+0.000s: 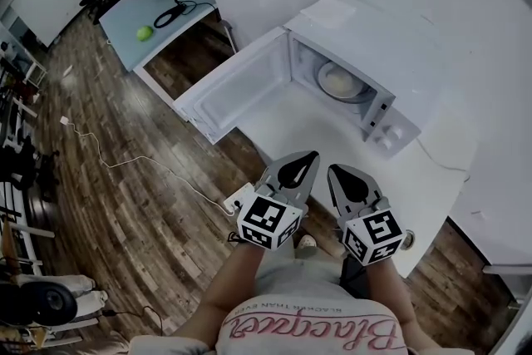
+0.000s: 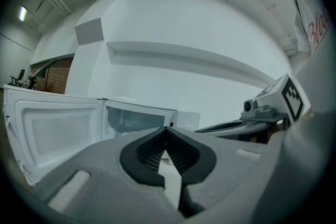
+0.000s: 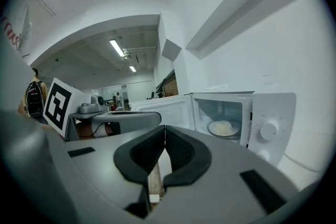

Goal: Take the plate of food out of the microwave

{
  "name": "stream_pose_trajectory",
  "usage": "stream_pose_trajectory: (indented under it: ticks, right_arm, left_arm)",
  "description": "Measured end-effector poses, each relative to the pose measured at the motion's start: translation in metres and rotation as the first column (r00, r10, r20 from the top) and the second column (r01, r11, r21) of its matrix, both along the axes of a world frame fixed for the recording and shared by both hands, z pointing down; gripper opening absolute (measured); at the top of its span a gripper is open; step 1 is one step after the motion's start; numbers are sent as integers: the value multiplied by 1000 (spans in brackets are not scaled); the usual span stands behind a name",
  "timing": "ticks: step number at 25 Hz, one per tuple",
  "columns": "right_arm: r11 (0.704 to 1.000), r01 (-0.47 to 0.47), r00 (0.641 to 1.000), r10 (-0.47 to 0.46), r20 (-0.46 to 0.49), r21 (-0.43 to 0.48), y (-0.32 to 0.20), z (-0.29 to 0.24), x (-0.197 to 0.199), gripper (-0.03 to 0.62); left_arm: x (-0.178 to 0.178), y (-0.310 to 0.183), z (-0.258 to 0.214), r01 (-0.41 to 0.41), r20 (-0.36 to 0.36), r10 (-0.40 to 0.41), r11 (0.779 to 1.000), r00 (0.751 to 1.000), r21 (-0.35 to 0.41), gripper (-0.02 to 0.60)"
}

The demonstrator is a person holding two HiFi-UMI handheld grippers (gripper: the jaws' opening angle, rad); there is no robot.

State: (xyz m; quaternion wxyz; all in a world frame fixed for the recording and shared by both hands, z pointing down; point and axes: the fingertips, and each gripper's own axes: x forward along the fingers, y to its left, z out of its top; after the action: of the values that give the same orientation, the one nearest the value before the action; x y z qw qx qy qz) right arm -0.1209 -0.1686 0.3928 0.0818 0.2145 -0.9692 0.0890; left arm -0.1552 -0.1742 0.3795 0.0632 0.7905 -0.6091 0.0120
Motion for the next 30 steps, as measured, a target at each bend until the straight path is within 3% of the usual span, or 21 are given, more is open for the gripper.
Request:
stream_pose_trajectory:
  ticks: [8,13,30]
  right_arm:
    - [999,-42,999,42,3,0,-7,2,-2,12]
    - [997,-80,997,80,4,-12,-20,3,-8,12]
    - [972,-234,972,234,34,-18,-68,-4,-71,12]
  left_arm:
    - [-4,-11,0,-43,-21,44,999,999,10,6]
    - [-13,-26,1,-80,12,80,997,997,4,6]
    - [-71,-72,-1,-225,36,224,974,974,9,6]
